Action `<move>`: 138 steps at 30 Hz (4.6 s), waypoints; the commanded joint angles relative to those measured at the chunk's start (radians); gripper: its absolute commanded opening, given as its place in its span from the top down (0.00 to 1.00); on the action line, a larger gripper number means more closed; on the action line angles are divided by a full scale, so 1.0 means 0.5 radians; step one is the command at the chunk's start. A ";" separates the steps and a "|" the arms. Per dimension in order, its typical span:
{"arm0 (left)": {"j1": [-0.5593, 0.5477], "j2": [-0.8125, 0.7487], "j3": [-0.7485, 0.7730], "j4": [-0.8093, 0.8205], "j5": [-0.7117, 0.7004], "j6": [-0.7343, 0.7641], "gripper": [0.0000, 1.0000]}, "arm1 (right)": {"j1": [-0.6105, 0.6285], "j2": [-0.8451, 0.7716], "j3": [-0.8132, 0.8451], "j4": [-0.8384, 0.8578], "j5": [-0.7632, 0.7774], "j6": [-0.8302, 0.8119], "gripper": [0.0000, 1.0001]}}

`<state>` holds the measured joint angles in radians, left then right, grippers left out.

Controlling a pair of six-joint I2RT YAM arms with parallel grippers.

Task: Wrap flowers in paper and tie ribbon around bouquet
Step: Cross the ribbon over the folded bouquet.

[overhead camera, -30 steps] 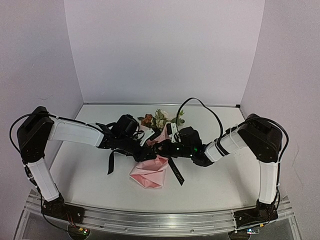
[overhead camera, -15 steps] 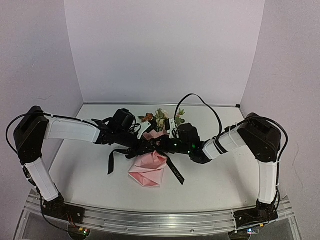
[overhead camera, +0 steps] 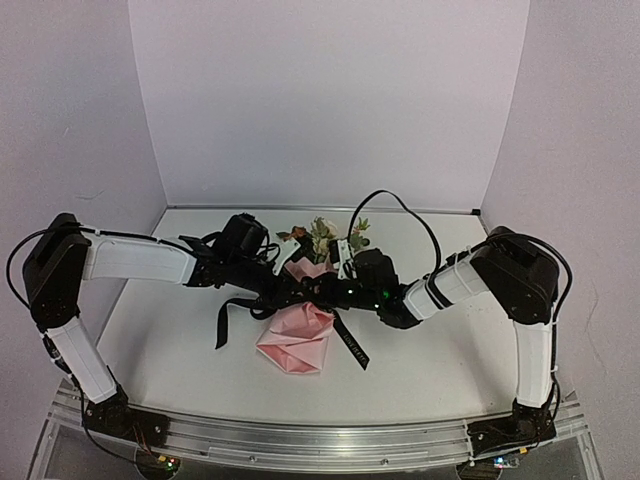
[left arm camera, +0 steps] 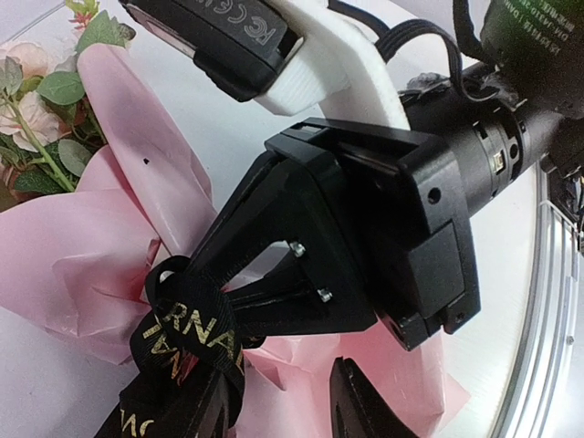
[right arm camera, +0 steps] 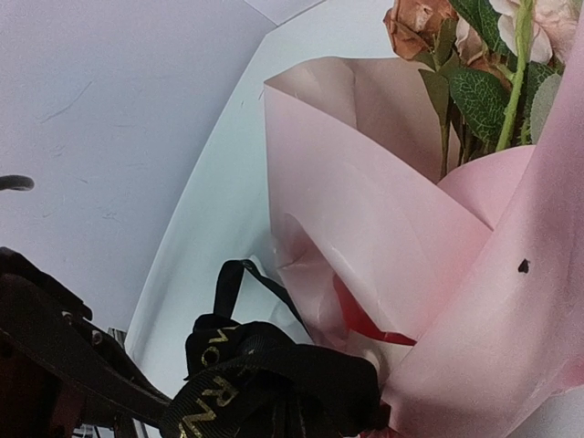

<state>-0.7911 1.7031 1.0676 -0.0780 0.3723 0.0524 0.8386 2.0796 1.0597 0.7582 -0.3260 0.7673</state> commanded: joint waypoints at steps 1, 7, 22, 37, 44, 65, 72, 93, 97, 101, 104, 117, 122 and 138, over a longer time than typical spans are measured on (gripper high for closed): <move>0.017 -0.134 0.094 -0.003 0.043 0.020 0.60 | 0.005 0.040 0.084 0.073 0.025 -0.007 1.00; 0.045 -0.151 0.105 -0.013 0.068 0.024 0.59 | 0.005 0.052 0.097 0.071 0.034 -0.016 1.00; 0.130 -0.085 0.120 -0.001 0.221 0.019 0.73 | 0.004 0.141 0.191 0.074 0.098 -0.090 1.00; 0.417 -0.164 0.073 0.124 -0.117 -0.377 0.64 | 0.005 0.170 0.184 0.076 0.119 -0.188 0.99; 0.580 0.089 0.063 0.106 0.037 -0.491 0.65 | 0.006 0.174 0.188 0.072 0.112 -0.198 0.99; 0.551 0.282 0.123 0.139 0.559 -0.381 0.66 | 0.006 0.202 0.229 0.070 0.097 -0.175 0.99; 0.544 0.218 0.051 0.219 0.752 -0.322 0.70 | 0.005 0.215 0.246 0.067 0.088 -0.170 0.99; 0.476 0.357 0.234 0.066 0.722 -0.241 0.69 | 0.006 0.210 0.285 0.062 -0.073 -0.180 0.98; 0.475 0.367 0.248 0.060 0.719 -0.238 0.69 | 0.006 0.210 0.302 0.066 -0.124 -0.180 0.97; 0.472 0.385 0.260 0.043 0.719 -0.247 0.73 | 0.006 0.204 0.306 0.064 -0.117 -0.186 0.96; 0.464 0.380 0.247 0.051 0.733 -0.266 0.73 | 0.005 0.203 0.304 0.063 -0.089 -0.202 0.95; 0.444 0.416 0.247 0.059 0.729 -0.312 0.94 | 0.007 0.193 0.289 0.060 -0.066 -0.208 0.94; 0.410 0.353 0.241 0.061 0.657 -0.356 1.00 | 0.005 0.151 0.231 0.058 -0.041 -0.217 0.90; 0.163 0.253 0.537 -0.431 0.068 -0.816 1.00 | 0.007 -0.250 -0.202 0.042 0.081 -0.284 0.74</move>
<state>-0.6950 1.8671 1.2756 -0.2181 0.4978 -0.2604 0.8363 2.0383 1.0016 0.7544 -0.3020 0.6472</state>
